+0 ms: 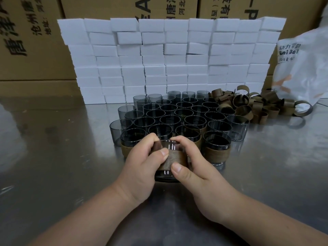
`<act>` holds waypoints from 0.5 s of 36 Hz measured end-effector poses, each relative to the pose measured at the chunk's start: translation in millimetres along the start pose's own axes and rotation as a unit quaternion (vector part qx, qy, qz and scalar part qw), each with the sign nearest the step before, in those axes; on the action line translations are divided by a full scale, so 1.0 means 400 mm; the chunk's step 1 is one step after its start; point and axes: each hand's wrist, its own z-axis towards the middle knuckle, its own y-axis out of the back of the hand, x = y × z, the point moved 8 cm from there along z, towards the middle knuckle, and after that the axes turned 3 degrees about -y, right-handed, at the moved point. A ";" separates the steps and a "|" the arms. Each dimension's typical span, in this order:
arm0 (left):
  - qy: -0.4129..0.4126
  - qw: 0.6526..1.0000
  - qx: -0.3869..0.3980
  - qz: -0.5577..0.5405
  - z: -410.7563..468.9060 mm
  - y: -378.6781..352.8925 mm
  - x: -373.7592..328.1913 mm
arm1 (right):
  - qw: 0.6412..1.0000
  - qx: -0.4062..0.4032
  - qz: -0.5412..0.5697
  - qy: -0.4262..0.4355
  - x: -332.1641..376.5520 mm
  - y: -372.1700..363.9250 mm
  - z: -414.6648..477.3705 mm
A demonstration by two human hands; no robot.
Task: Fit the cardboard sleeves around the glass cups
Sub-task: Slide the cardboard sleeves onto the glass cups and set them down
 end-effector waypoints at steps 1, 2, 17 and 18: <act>-0.001 1.000 0.000 0.002 0.000 0.001 0.000 | 1.000 0.001 0.001 0.000 0.000 0.000 0.000; -0.003 1.000 0.000 0.004 0.000 0.001 -0.001 | 1.000 0.001 0.001 0.001 0.001 0.000 0.000; -0.016 1.000 -0.011 0.002 -0.001 0.004 -0.006 | 1.000 -0.002 0.011 0.014 0.006 0.000 -0.001; -0.018 1.000 -0.012 0.003 -0.001 0.005 -0.007 | 1.000 -0.001 0.013 0.014 0.006 -0.001 -0.001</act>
